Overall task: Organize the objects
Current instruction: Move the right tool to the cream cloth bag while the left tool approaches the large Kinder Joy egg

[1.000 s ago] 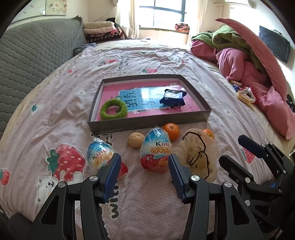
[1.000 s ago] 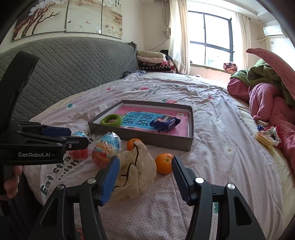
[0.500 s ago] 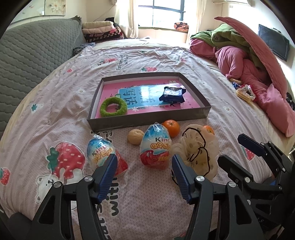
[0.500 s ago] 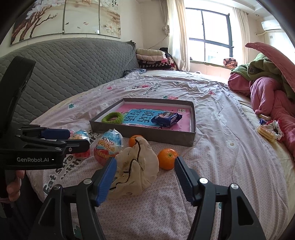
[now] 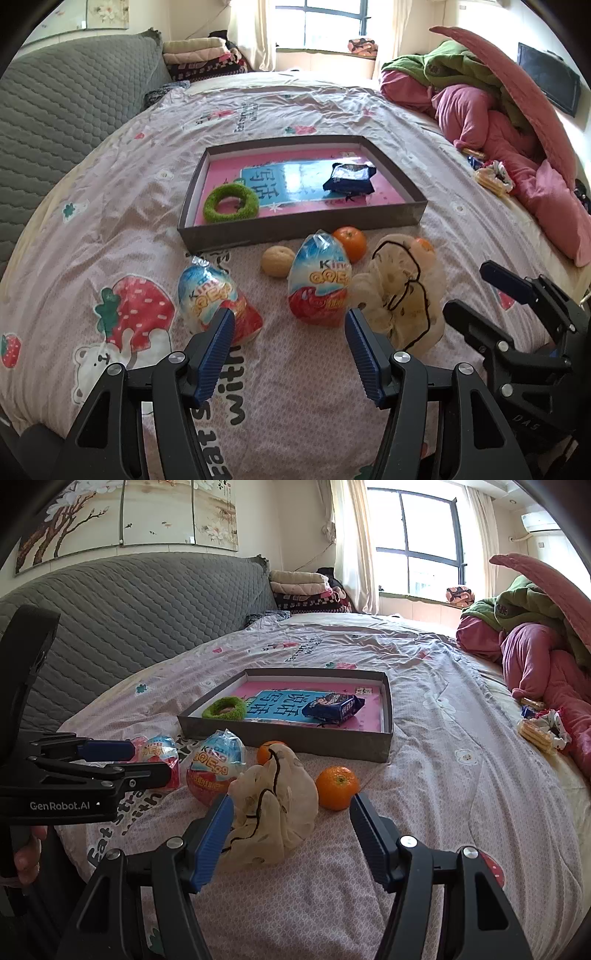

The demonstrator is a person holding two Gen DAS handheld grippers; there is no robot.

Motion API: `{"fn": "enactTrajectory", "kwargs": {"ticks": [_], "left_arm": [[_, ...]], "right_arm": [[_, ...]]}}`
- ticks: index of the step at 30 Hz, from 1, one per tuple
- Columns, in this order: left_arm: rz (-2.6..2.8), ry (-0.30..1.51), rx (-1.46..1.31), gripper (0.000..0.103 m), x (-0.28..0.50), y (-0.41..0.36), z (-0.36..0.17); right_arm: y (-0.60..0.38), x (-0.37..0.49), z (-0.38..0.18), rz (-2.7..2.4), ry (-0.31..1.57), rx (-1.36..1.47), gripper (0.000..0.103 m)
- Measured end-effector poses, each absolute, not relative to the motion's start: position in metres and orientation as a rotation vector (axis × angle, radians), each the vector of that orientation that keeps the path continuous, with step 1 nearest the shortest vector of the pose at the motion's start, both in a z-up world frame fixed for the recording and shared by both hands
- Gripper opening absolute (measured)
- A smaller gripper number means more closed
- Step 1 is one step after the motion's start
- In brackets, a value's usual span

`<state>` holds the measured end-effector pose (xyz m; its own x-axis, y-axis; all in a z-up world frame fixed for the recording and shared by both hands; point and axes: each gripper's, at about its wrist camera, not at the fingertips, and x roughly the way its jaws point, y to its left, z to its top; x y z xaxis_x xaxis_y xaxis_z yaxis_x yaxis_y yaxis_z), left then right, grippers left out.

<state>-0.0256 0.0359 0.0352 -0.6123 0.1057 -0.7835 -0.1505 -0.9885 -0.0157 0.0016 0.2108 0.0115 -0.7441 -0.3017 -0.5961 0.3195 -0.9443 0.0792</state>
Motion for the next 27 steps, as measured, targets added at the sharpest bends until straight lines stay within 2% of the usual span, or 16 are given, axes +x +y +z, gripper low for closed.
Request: {"fn": "enactTrajectory", "kwargs": {"ticks": [27], "left_arm": [[2.652, 0.080, -1.341, 0.064, -0.036, 0.044, 0.014]], "right_arm": [[0.210, -0.005, -0.009, -2.603, -0.030, 1.026, 0.065]]}}
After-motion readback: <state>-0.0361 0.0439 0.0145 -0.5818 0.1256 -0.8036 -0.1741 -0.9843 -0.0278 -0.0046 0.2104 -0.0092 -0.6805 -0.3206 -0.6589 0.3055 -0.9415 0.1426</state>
